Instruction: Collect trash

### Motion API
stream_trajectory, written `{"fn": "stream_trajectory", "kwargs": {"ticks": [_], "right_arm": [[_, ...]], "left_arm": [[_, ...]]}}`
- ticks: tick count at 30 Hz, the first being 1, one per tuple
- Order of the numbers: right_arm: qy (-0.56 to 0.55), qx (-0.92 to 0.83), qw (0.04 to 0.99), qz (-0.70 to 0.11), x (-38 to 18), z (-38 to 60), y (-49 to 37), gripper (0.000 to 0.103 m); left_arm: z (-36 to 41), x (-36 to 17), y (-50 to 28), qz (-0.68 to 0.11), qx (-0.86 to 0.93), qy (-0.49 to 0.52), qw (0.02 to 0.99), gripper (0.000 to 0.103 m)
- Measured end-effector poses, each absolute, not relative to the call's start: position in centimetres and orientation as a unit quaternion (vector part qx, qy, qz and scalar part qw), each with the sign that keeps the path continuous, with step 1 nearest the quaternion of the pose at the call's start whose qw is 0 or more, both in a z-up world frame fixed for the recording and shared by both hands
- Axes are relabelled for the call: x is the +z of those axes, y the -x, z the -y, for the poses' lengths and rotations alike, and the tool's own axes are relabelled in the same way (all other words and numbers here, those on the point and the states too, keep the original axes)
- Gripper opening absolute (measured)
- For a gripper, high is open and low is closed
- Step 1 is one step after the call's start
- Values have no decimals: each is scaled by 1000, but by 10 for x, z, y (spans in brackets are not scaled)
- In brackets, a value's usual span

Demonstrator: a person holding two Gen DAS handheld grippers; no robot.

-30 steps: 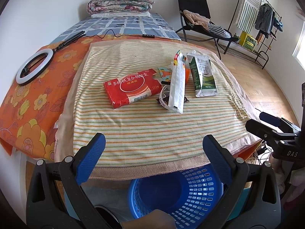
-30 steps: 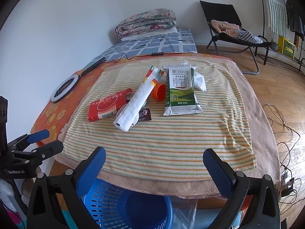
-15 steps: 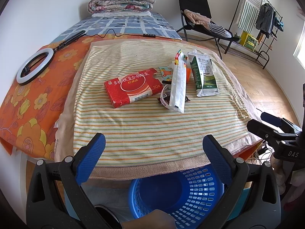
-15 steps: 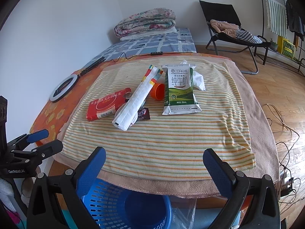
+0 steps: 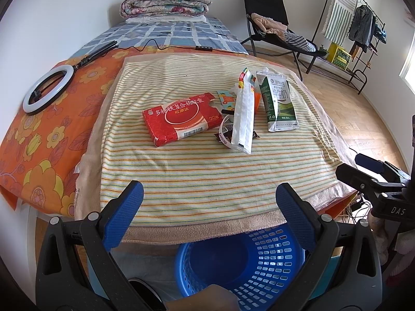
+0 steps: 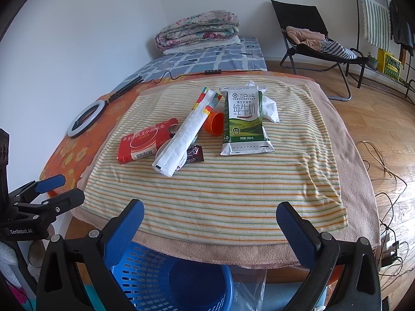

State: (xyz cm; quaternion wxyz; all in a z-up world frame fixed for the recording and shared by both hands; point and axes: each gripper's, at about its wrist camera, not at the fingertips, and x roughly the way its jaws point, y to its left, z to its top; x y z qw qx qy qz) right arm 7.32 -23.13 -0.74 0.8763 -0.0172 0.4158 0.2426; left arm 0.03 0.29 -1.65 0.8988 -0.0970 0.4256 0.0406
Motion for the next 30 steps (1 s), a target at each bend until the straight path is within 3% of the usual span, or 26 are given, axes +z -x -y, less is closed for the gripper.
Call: {"fn": "stream_trajectory", "kwargs": {"ticks": [30], "right_arm": [[18, 242, 875, -419, -10, 233, -73, 103]], "left_arm": [[-6, -23, -1, -425, 43, 94, 899, 103]]}}
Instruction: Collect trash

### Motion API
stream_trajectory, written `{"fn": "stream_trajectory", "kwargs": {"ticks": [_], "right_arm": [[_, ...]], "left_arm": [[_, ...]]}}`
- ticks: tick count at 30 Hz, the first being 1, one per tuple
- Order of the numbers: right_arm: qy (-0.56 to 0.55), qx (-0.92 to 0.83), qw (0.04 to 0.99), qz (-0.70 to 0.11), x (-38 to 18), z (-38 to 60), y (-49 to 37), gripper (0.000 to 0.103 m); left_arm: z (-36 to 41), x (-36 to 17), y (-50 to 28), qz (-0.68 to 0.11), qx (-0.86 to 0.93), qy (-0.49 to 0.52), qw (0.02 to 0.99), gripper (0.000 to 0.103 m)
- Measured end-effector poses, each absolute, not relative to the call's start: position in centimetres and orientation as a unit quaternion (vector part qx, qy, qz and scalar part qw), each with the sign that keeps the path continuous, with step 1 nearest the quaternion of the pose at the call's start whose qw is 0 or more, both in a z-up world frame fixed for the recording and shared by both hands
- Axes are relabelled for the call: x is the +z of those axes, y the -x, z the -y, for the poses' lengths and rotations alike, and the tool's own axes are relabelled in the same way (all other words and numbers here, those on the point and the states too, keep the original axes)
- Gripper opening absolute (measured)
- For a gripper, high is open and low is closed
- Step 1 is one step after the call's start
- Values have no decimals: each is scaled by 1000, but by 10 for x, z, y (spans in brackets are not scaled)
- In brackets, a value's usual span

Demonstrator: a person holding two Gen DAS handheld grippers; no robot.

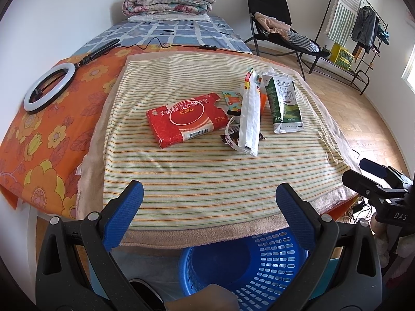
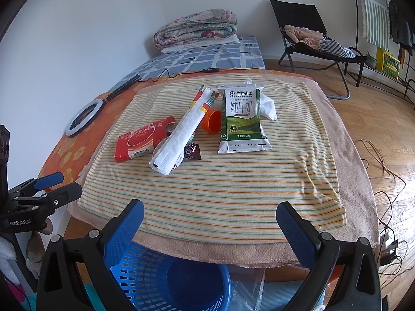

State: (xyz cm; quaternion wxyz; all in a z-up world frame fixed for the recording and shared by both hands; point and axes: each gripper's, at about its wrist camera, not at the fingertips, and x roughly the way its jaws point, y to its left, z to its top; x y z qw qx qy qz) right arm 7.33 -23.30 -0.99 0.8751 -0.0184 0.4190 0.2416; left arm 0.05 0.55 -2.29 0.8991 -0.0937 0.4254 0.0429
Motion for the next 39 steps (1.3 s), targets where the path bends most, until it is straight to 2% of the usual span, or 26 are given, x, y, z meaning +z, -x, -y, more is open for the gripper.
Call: {"fn": "stream_trajectory", "kwargs": {"ticks": [11, 25, 34, 39], "right_arm": [[23, 228, 888, -399, -10, 247, -86, 103], [55, 218, 883, -412, 4, 240, -157, 103], [19, 219, 870, -441, -6, 238, -219, 103], [-11, 212, 863, -458, -15, 230, -251, 103]], "left_arm": [[-11, -16, -22, -428, 41, 74, 900, 103], [8, -17, -72, -449, -6, 105, 887, 103], [31, -28, -123, -461, -35, 74, 884, 84], [37, -37, -153, -469, -42, 82, 878, 82]]}}
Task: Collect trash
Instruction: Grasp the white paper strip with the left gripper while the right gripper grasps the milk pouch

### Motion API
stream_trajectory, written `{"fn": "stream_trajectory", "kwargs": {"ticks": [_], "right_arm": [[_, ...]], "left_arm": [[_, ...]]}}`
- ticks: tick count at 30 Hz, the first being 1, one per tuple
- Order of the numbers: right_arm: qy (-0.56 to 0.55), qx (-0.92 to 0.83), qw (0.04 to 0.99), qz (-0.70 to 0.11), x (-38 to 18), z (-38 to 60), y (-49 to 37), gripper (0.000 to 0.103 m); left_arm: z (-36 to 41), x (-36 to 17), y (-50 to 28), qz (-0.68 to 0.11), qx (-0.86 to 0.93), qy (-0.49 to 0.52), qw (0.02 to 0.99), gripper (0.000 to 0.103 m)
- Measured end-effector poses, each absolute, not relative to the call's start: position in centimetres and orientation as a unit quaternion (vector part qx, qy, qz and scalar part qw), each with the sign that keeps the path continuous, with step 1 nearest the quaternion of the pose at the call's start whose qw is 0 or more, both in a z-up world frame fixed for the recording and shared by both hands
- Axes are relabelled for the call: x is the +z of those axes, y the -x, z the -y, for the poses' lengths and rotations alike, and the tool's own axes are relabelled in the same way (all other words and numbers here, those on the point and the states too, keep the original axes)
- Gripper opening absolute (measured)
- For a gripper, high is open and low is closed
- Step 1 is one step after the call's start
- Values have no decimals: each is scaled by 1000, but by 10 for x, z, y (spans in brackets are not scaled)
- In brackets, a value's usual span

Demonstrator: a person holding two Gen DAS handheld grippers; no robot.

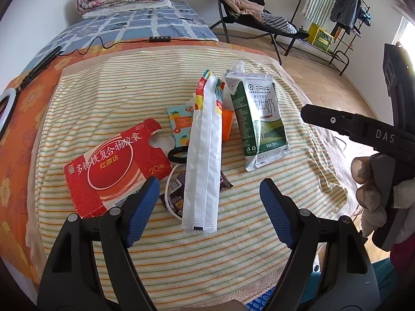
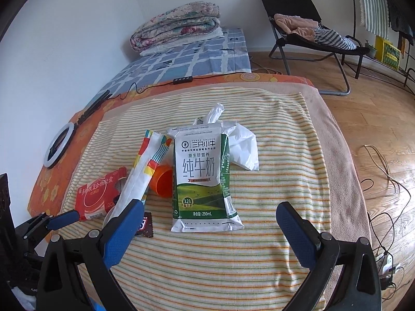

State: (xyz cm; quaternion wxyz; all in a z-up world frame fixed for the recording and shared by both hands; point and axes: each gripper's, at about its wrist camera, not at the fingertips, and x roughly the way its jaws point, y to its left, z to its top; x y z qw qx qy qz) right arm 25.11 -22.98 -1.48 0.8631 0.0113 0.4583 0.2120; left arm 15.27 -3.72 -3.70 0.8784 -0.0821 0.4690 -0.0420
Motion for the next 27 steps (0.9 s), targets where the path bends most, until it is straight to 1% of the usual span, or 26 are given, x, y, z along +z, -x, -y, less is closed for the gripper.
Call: {"fn": "stream_trajectory", "kwargs": {"ticks": [6, 7, 9, 12, 13, 14, 16, 17, 19, 22, 24, 27], "right_arm": [[-24, 203, 863, -462, -22, 212, -282, 102], [-24, 201, 863, -462, -23, 209, -286, 102], [-21, 198, 863, -464, -27, 203, -294, 102], [-12, 188, 864, -467, -34, 195, -305, 102], [-11, 185, 863, -469, -37, 193, -307, 102], [-11, 184, 863, -471, -39, 192, -311, 102], [-15, 182, 862, -472, -42, 189, -315, 102], [-14, 183, 863, -472, -43, 188, -317, 102], [-10, 184, 863, -471, -44, 184, -319, 102], [1, 181, 863, -472, -49, 178, -322, 102], [6, 180, 862, -474, -52, 174, -324, 102], [15, 181, 860, -476, -56, 168, -325, 102]], "left_arm": [[38, -49, -184, -473, -37, 86, 876, 82], [36, -52, -188, -475, -36, 87, 875, 78], [34, -57, -195, -481, -32, 88, 872, 74], [29, -64, -205, -484, -29, 104, 868, 74], [28, -66, -207, -485, -29, 107, 867, 72], [28, -68, -210, -487, -30, 108, 866, 70], [29, -71, -214, -491, -33, 102, 865, 61], [29, -73, -215, -492, -34, 101, 864, 60], [28, -76, -217, -495, -34, 103, 862, 50], [24, -80, -219, -498, -34, 116, 859, 46], [22, -82, -218, -501, -35, 121, 856, 37], [19, -83, -217, -498, -39, 126, 857, 35]]}}
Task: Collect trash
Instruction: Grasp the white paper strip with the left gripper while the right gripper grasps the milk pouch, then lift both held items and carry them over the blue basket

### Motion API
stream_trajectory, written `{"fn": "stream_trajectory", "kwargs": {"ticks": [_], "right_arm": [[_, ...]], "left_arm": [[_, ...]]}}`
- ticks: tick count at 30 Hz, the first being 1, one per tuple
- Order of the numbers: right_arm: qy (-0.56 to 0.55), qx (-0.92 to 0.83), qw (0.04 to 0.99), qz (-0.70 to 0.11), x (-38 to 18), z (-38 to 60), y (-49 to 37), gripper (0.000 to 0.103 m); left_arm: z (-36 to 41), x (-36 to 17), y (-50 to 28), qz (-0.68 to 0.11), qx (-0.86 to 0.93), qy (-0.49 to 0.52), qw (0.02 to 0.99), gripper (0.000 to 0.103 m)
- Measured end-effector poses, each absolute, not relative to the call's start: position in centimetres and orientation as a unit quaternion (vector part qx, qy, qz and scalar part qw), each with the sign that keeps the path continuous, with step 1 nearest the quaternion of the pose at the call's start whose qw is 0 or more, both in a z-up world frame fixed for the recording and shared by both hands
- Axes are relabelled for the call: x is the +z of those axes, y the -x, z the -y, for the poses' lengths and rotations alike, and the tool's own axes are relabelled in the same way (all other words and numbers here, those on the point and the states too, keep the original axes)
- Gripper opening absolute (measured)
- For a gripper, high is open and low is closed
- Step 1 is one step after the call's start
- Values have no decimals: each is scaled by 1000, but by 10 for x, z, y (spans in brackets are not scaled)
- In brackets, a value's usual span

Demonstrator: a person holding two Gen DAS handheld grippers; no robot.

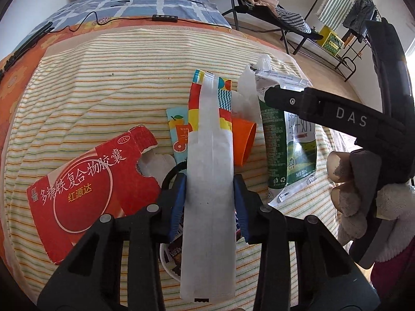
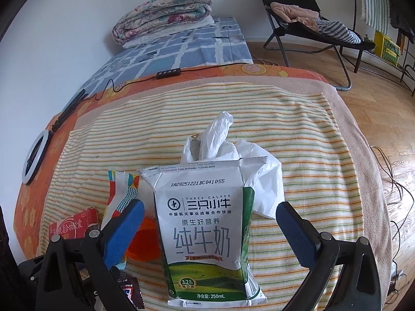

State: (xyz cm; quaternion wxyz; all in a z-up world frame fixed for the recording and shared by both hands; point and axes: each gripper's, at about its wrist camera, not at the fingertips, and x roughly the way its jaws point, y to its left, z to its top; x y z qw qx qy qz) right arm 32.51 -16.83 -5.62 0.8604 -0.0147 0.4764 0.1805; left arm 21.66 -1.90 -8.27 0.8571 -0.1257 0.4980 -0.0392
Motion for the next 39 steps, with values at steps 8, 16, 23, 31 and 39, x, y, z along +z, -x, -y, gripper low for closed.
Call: {"fn": "stream_trajectory", "kwargs": {"ticks": [8, 16, 23, 31, 39], "right_arm": [[45, 179, 857, -481, -62, 161, -324, 82], [13, 193, 861, -470, -51, 178, -316, 81], [10, 203, 874, -441, -28, 189, -296, 81], [13, 207, 896, -392, 7, 198, -269, 80], [8, 220, 901, -374, 31, 210, -237, 80]], "left_arm": [[14, -81, -214, -494, -40, 128, 859, 23], [3, -63, -206, -474, -36, 141, 868, 22], [0, -38, -190, -450, -35, 137, 882, 22], [6, -7, -162, -418, -39, 118, 900, 22], [12, 10, -127, -402, -49, 110, 908, 22]]}}
